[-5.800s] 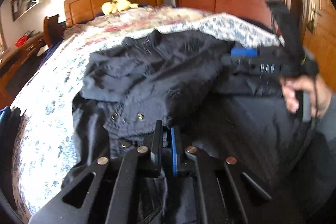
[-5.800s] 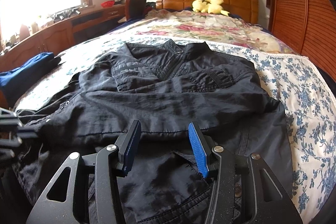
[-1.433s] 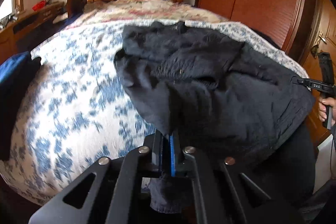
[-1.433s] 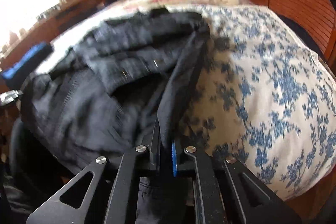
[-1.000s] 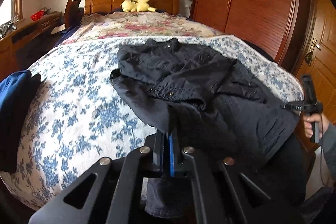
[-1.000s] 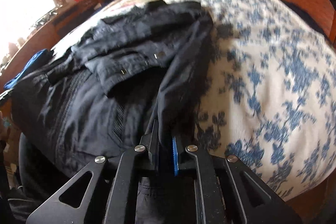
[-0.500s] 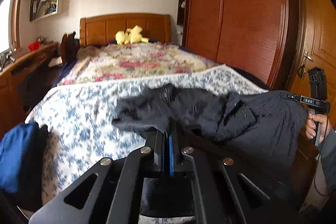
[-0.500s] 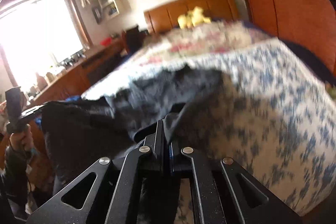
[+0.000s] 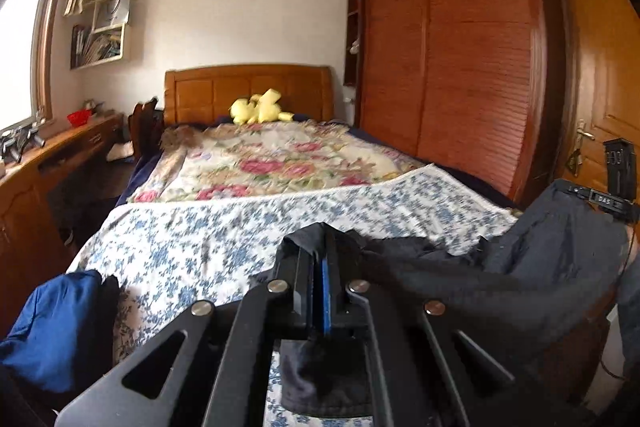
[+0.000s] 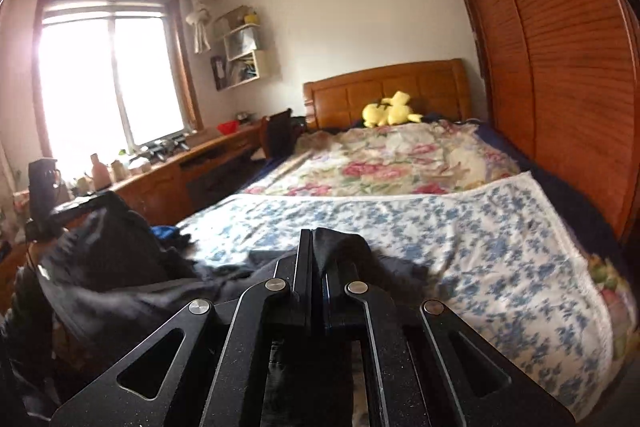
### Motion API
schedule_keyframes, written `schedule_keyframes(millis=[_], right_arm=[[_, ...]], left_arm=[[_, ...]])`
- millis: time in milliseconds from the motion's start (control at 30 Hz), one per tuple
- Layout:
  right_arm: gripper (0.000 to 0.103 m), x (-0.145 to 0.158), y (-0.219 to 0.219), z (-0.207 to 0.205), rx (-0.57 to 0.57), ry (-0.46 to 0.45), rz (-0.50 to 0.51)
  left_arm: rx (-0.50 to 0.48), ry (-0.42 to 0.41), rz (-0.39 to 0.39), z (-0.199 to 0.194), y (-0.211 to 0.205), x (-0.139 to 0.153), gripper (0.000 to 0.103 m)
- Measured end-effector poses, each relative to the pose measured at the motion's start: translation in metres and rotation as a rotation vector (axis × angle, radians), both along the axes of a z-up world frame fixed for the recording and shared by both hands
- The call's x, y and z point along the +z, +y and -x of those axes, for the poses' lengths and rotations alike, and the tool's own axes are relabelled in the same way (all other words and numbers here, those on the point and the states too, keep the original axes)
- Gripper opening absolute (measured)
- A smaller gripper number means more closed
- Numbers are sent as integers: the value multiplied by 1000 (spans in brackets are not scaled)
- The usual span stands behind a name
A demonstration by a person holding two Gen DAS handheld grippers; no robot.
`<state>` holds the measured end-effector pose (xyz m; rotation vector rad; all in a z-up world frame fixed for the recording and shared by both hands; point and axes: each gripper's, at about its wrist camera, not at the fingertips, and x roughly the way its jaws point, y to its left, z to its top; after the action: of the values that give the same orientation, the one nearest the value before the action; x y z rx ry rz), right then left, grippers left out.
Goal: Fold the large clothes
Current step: 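Lift the hem with both tools and fold it over toward the collar, then lower the folded hem onto the jacket and open both tools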
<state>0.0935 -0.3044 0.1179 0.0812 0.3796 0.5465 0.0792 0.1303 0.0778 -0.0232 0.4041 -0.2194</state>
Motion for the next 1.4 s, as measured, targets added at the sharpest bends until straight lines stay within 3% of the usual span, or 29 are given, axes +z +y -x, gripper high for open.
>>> schedule_keyframes(millis=[200, 433, 733, 933, 1033, 1100, 1167, 1400], right_arm=[[1, -50, 8, -62, -19, 66, 86], [1, -107, 16, -153, -75, 111, 69], [1, -161, 42, -236, -148, 135, 183], [3, -196, 43, -254, -173, 221, 254], [12, -205, 49, -250, -200, 231, 333], [33, -204, 51, -243, -215, 233, 351], [45, -202, 52, -236, -227, 224, 356], [55, -186, 81, -207, -218, 174, 407]], left_arm=[[54, 110, 10, -72, 16, -59, 1], [112, 127, -23, -138, 15, -95, 1], [131, 111, -117, -174, -2, -139, 3], [125, 146, -79, -176, 2, -162, 6], [106, 140, -76, -171, 3, -164, 10], [98, 137, -64, -167, 5, -164, 16], [93, 134, -56, -162, 7, -166, 20], [85, 117, -96, -148, 6, -175, 28]])
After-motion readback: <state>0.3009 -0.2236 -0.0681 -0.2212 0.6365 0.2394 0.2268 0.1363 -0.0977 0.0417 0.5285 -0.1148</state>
